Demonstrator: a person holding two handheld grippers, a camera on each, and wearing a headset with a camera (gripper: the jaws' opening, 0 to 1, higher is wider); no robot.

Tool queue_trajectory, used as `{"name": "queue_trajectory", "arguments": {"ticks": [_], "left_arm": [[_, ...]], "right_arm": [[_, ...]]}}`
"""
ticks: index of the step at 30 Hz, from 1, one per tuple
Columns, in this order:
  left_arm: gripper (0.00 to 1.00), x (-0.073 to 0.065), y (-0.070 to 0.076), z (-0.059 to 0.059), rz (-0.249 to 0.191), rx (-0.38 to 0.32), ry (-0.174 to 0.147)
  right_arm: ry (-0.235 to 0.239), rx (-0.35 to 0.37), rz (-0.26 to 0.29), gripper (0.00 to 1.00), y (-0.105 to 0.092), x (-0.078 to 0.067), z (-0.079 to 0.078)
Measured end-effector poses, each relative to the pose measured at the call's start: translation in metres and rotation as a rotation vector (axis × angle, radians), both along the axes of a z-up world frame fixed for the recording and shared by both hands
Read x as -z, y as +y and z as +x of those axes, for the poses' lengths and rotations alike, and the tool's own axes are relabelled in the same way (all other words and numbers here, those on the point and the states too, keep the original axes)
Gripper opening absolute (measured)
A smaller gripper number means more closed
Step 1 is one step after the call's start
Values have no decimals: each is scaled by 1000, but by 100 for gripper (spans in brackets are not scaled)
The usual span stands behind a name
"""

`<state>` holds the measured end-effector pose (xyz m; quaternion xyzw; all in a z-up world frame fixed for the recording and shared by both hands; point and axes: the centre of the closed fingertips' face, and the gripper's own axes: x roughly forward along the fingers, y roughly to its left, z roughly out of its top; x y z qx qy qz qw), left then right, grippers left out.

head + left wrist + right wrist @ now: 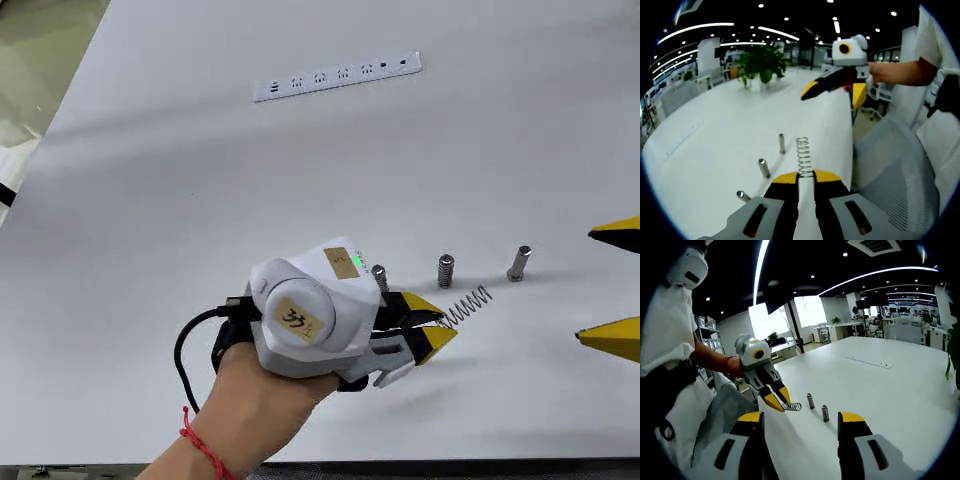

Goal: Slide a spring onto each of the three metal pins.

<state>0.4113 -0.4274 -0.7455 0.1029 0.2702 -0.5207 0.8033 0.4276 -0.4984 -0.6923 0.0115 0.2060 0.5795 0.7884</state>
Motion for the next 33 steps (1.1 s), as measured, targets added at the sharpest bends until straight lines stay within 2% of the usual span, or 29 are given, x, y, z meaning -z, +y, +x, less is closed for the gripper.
{"name": "queue_trajectory", "arguments": {"ticks": [1,4,6,9,11,15,22,29,33], "left_arm": [[10,-3,-1,0,-13,-2,-4],[10,-14,-2,0,-56,-10,-20],[10,-21,-2,0,-83,-15,-32],[10,-30,-3,-1,-128,-25,-40],[10,-34,-3,-2,-154,-35,-41],[10,-42,-3,-4,-201,-47,-49],[10,-52,-3,-4,-255,-65,-56],[10,-55,-4,-4,-275,-62,-65],[10,-56,-5,-5,-281,-58,-67]], "right_arm": [[1,1,12,57,3,-3,1],[46,18,66,49,15,-11,3],[53,19,89,43,21,-16,5],[83,15,106,36,29,-18,5],[118,20,147,31,35,-24,6],[145,6,155,29,43,-25,4],[177,-18,174,23,57,-32,-6],[206,-16,202,17,61,-39,-8],[204,-16,201,14,62,-40,-9]]}}
